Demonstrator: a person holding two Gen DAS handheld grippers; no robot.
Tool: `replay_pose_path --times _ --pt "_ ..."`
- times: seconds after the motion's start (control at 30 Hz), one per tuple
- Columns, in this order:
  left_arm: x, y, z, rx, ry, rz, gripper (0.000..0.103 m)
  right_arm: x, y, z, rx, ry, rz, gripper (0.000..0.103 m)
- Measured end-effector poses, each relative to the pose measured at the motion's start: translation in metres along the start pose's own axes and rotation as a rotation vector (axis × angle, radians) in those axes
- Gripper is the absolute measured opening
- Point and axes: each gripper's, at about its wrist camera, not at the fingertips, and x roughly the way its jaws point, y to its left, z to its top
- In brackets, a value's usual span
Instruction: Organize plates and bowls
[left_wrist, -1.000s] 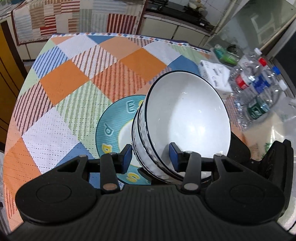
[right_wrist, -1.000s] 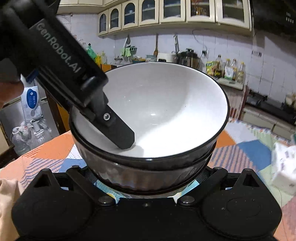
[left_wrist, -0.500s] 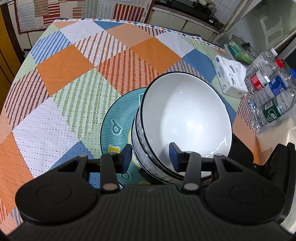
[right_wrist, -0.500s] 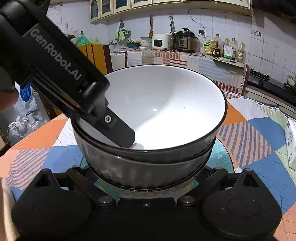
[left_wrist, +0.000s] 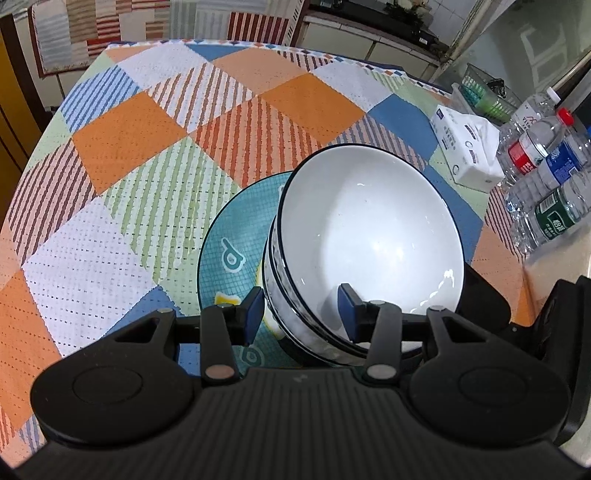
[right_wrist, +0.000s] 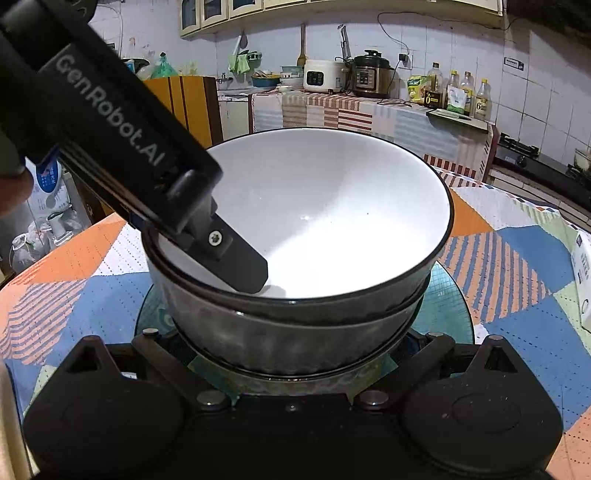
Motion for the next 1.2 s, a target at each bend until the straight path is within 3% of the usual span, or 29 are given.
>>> replay_pose_path --times 0.3,0.53,0.87,1.03,1.2 --pt "-0.001 -0.006 -0.007 0.028 -0.052 0.022 0.045 0.001 0.004 -0.003 0.001 0.040 -0.058 0.098" --pt "-0.009 -0.007 -0.014 0.032 -0.117 0.068 0.048 -0.022 0.002 -0.003 0.086 0.083 -0.070 0.098" --pt "-0.043 -0.012 -0.021 0.035 -0.149 0.068 0.053 -0.063 0.006 0.008 0.112 0.092 -0.130 0.098" --pt "-0.072 -0.010 -0.027 0.016 -0.176 0.061 0.058 -0.082 0.008 0.017 0.168 0.087 -0.120 0.098" --pt "-0.108 -0.010 -0.036 0.003 -0.185 0.049 0.065 -0.103 0.014 0.031 0.200 0.086 -0.178 0.098"
